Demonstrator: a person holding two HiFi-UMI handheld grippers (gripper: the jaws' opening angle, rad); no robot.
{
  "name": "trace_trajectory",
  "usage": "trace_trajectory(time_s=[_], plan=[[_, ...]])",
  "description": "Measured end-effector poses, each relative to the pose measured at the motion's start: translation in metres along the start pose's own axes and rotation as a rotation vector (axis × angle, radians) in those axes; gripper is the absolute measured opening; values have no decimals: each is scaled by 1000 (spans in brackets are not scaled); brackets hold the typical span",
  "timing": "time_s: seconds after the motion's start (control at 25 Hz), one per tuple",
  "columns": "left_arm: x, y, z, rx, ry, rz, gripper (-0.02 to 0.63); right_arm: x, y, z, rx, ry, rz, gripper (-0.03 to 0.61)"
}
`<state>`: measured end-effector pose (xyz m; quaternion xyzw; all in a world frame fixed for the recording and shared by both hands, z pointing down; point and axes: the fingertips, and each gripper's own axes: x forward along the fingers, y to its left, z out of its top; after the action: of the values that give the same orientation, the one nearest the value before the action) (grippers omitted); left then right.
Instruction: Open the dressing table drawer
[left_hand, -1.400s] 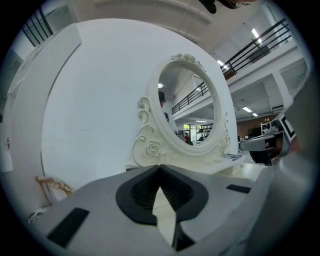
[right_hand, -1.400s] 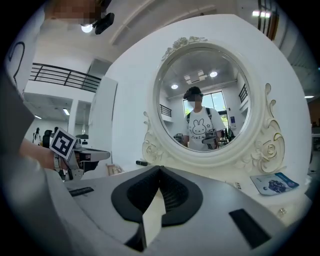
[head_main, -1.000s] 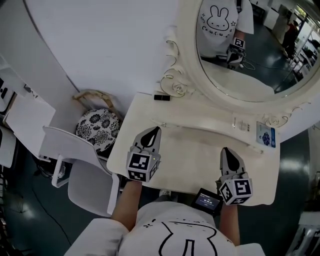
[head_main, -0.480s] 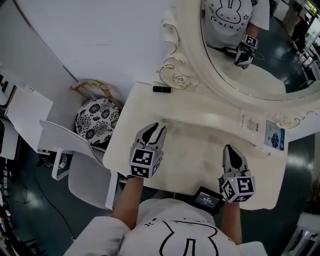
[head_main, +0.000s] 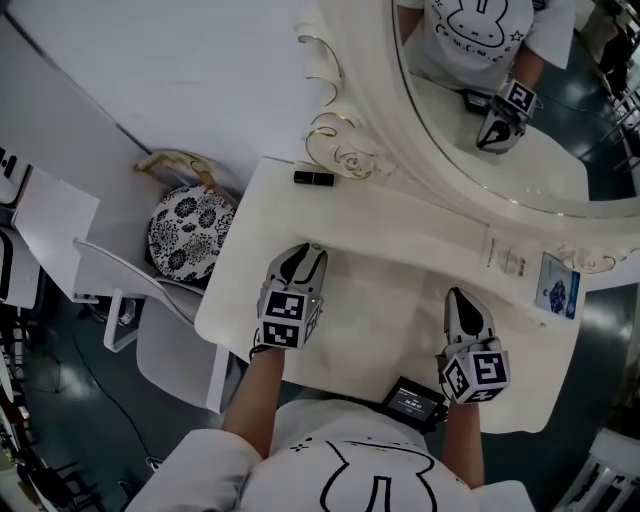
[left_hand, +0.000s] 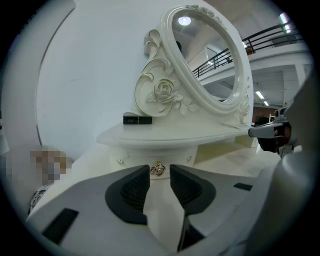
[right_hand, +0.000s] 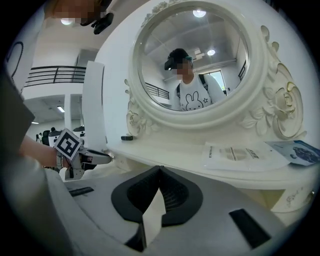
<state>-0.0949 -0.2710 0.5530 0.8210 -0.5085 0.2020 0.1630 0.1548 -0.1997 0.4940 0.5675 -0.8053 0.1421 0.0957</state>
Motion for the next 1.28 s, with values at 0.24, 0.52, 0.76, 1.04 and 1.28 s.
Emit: trace_trajectory(time_s=[0.24, 0.52, 0.76, 1.04, 1.28], plan=[[12, 2, -3, -2, 15, 25, 132, 5, -10, 1, -1, 7, 0, 13], [13, 2, -3, 29, 23, 16, 114, 1, -9, -3, 3, 17, 2, 14], [14, 2, -3, 49, 24, 3, 114, -1, -2, -3, 11, 1, 1, 13], [8, 0, -8, 51, 42, -9, 114, -13, 9, -6, 14, -12, 1, 14], [-1, -2, -16, 68, 53, -21, 114, -24, 17, -12, 19, -17, -3, 14]])
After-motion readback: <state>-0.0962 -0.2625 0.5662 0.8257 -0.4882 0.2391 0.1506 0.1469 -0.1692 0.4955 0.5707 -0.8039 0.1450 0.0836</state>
